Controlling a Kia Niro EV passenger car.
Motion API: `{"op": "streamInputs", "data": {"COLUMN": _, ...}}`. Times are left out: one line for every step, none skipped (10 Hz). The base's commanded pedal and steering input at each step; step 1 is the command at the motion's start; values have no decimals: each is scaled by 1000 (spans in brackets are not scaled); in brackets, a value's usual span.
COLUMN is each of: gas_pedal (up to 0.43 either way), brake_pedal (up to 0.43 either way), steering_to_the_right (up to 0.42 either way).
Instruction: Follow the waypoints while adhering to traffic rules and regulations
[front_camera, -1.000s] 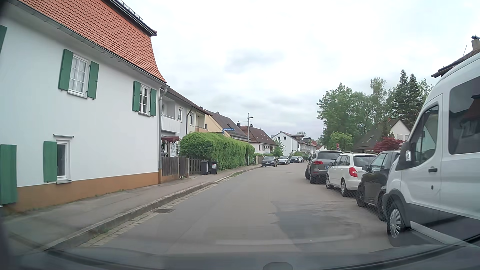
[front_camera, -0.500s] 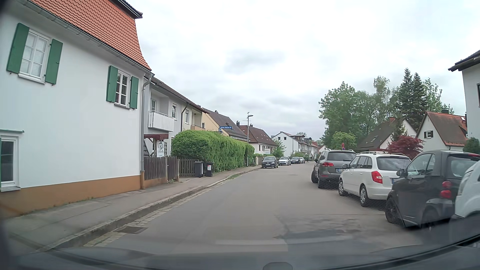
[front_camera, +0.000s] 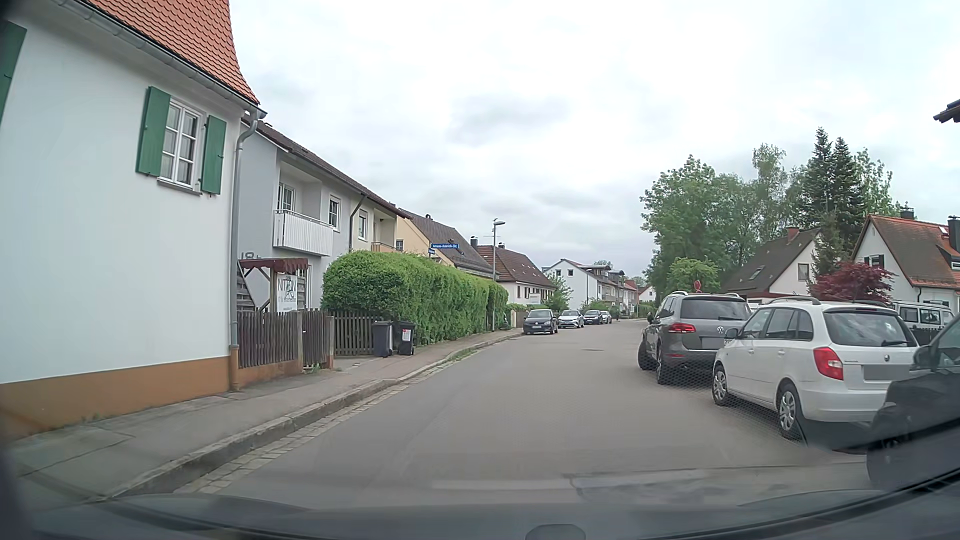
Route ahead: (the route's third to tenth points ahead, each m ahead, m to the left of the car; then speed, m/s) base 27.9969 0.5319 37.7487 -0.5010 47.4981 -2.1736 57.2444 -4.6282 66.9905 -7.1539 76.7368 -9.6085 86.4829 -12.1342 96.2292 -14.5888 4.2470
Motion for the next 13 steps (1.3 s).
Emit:
{"op": "streamInputs", "data": {"gas_pedal": 79, "brake_pedal": 0, "steering_to_the_right": 2}}
{"op": "streamInputs", "data": {"gas_pedal": 79, "brake_pedal": 0, "steering_to_the_right": 2}}
{"op": "streamInputs", "data": {"gas_pedal": 79, "brake_pedal": 0, "steering_to_the_right": 3}}
{"op": "streamInputs", "data": {"gas_pedal": 79, "brake_pedal": 0, "steering_to_the_right": 3}}
{"op": "streamInputs", "data": {"gas_pedal": 79, "brake_pedal": 0, "steering_to_the_right": 5}}
{"op": "streamInputs", "data": {"gas_pedal": 79, "brake_pedal": 0, "steering_to_the_right": 8}}
{"op": "streamInputs", "data": {"gas_pedal": 47, "brake_pedal": 0, "steering_to_the_right": 12}}
{"op": "streamInputs", "data": {"gas_pedal": 20, "brake_pedal": 0, "steering_to_the_right": 12}}
{"op": "streamInputs", "data": {"gas_pedal": 8, "brake_pedal": 0, "steering_to_the_right": 13}}
{"op": "streamInputs", "data": {"gas_pedal": 0, "brake_pedal": 0, "steering_to_the_right": 15}}
{"op": "streamInputs", "data": {"gas_pedal": 0, "brake_pedal": 12, "steering_to_the_right": 20}}
{"op": "streamInputs", "data": {"gas_pedal": 0, "brake_pedal": 18, "steering_to_the_right": 23}}
{"op": "streamInputs", "data": {"gas_pedal": 0, "brake_pedal": 55, "steering_to_the_right": 25}}
